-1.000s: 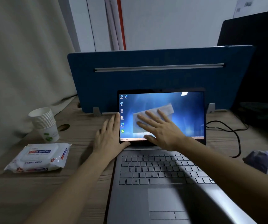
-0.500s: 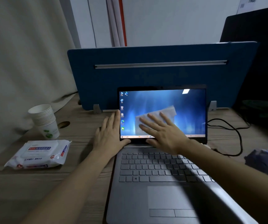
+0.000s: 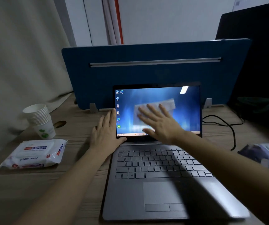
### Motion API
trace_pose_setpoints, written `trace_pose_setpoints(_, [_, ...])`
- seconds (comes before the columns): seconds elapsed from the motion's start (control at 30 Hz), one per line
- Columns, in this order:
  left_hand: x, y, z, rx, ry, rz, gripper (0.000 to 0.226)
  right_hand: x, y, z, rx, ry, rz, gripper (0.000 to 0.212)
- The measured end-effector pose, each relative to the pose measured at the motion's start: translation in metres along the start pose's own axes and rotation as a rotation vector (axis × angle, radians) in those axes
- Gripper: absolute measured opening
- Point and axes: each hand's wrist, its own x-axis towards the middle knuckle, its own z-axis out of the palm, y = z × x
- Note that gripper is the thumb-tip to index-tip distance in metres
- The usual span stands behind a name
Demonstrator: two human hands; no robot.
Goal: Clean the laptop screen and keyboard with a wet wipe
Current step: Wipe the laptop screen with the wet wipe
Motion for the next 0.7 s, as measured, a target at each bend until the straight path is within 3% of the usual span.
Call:
trace_pose_setpoints(0.17, [-0.001, 0.000, -0.002, 0.003, 0.004, -0.002, 0.123, -0.015, 0.010, 0.006, -0.051, -0.056, -0.105, 0.060])
trace_pose_setpoints(0.43, [-0.003, 0.001, -0.004, 0.015, 0.007, 0.003, 0.124, 0.027, 0.031, -0.031, 0.004, 0.056, 0.120, 0.060])
trace_pose_setpoints(0.7, [-0.003, 0.001, -0.002, 0.035, 0.028, 0.005, 0.122, -0.037, 0.018, 0.009, -0.033, -0.105, -0.104, 0.060])
